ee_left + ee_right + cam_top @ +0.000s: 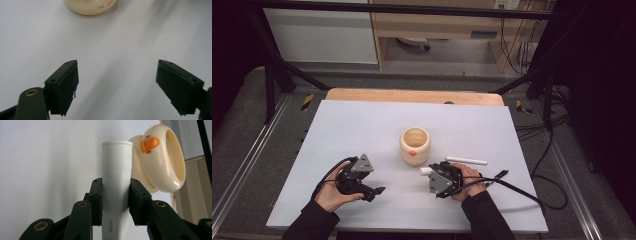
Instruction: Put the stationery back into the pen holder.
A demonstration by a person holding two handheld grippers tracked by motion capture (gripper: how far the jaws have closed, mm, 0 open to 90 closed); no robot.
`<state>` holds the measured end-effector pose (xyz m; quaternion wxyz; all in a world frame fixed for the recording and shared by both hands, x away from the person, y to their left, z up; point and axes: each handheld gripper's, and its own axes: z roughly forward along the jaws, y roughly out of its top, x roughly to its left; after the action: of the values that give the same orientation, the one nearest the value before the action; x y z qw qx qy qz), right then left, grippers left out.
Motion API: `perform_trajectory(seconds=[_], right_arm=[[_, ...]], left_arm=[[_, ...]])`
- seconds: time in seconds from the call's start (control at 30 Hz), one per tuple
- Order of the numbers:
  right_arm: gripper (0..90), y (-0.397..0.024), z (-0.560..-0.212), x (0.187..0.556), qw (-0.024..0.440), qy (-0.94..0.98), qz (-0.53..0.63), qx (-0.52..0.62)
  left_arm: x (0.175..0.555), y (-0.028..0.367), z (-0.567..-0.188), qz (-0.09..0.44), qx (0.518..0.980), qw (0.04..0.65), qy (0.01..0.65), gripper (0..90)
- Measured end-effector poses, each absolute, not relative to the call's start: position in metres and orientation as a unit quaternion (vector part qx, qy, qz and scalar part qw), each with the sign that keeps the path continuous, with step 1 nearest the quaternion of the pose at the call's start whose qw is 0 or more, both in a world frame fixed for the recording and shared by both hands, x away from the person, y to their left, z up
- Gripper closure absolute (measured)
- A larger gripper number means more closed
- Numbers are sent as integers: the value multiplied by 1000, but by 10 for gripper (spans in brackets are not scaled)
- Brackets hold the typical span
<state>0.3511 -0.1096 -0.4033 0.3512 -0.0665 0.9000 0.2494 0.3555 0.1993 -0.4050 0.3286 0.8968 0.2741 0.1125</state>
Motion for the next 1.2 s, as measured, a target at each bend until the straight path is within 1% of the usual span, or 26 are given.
perform_trajectory(seconds=[0.23, 0.57, 0.63, 0.67, 0.77, 0.87, 1.2], right_arm=[[669, -120, -400, 352, 341, 900, 271, -23], [670, -132, -393, 354, 302, 892, 325, 81], [670, -133, -392, 354, 296, 888, 336, 104], [670, -135, -391, 355, 286, 883, 349, 130], [670, -135, -390, 356, 280, 878, 359, 148], [670, -135, -385, 357, 258, 862, 395, 185], [670, -137, -375, 361, 246, 833, 435, 237]], left_arm=[[352, 219, -416, 120, 884, 335, 304, 94], [347, 240, -425, 125, 869, 345, 333, 20], [346, 243, -428, 125, 866, 348, 338, 15], [346, 245, -429, 126, 865, 347, 340, 12], [345, 249, -432, 129, 862, 348, 346, 13], [344, 252, -432, 136, 858, 354, 346, 13], [342, 260, -435, 146, 853, 357, 352, 12]])
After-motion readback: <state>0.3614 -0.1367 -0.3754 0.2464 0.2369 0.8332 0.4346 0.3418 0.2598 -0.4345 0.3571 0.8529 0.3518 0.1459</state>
